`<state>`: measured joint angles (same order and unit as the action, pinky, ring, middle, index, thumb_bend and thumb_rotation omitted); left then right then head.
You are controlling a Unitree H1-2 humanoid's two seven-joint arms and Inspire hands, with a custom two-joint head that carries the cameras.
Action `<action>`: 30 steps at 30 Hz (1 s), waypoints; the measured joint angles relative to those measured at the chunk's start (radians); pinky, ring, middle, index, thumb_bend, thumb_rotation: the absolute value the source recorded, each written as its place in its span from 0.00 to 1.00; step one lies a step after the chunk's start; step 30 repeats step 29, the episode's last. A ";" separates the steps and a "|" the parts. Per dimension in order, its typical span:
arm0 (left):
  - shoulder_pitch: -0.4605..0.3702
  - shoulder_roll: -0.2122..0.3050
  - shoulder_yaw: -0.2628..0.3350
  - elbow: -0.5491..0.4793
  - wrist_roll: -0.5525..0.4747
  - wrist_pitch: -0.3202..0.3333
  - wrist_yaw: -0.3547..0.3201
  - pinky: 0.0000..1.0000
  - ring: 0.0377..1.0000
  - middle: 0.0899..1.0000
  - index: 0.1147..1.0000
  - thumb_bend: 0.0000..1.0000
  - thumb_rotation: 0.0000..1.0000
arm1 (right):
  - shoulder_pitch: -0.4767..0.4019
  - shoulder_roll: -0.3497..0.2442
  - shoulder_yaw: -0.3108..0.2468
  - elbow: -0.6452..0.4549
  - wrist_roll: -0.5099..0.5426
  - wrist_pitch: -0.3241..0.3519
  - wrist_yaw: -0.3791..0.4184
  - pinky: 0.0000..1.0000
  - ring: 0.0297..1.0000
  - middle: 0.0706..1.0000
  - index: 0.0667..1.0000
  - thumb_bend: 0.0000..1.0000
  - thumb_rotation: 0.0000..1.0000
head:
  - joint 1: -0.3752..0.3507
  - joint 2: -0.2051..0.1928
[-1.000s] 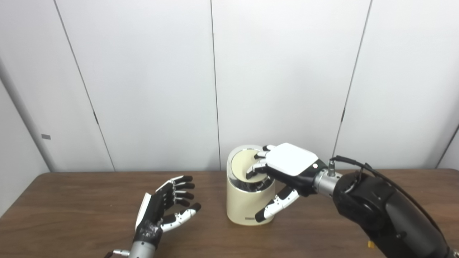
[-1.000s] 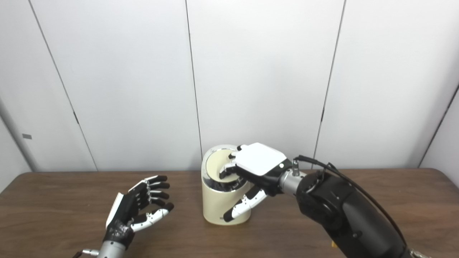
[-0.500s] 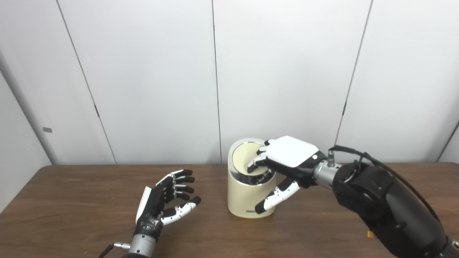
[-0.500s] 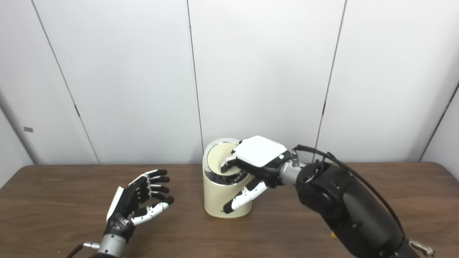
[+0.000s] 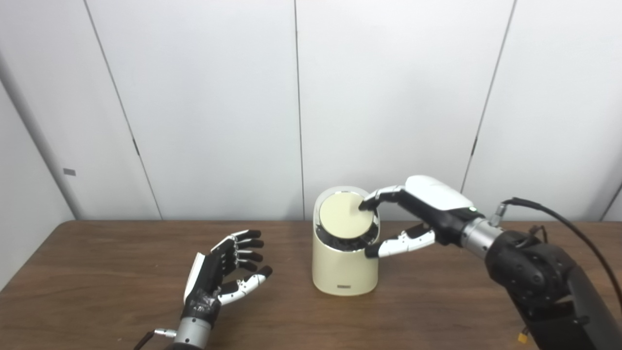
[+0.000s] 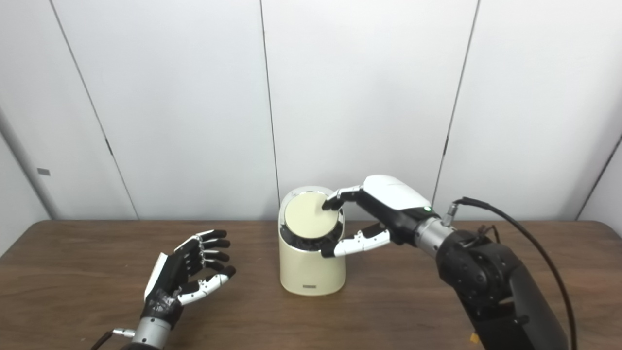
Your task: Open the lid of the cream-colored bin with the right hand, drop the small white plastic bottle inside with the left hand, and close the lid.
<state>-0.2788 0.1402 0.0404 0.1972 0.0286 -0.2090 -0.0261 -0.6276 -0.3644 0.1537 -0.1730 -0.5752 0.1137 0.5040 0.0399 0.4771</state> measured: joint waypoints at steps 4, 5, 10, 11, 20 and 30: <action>-0.001 0.001 0.001 -0.001 -0.003 0.000 -0.006 0.54 0.61 0.68 0.71 0.60 0.00 | 0.088 0.055 -0.082 0.004 0.121 -0.002 -0.101 0.69 0.79 0.80 0.83 0.71 0.46 | -0.005 0.000; -0.001 0.001 0.001 -0.002 -0.004 0.000 -0.010 0.54 0.61 0.68 0.71 0.60 0.00 | 0.107 0.076 -0.118 0.005 0.152 0.000 -0.130 0.64 0.78 0.80 0.82 0.70 0.44 | -0.005 0.002; -0.001 0.001 0.009 -0.010 -0.028 0.003 -0.020 0.54 0.62 0.69 0.71 0.61 0.00 | 0.190 0.148 -0.185 0.057 0.261 -0.006 -0.240 0.57 0.74 0.80 0.81 0.66 0.32 | -0.012 0.000; -0.001 0.000 0.009 -0.012 -0.031 0.003 -0.021 0.55 0.62 0.69 0.72 0.61 0.00 | 0.203 0.154 -0.188 0.075 0.280 -0.007 -0.246 0.58 0.74 0.80 0.81 0.66 0.31 | -0.012 -0.002; -0.001 0.003 0.014 -0.017 -0.069 0.002 -0.050 0.56 0.64 0.70 0.72 0.67 0.00 | 0.275 0.207 -0.188 0.162 0.362 -0.128 -0.360 0.58 0.72 0.75 0.77 0.61 0.25 | -0.020 -0.008; 0.014 0.018 0.026 -0.034 -0.107 -0.005 -0.083 0.56 0.65 0.72 0.74 0.72 0.03 | 0.305 0.236 -0.185 0.214 0.427 -0.239 -0.400 0.62 0.74 0.77 0.80 0.65 0.34 | -0.044 -0.017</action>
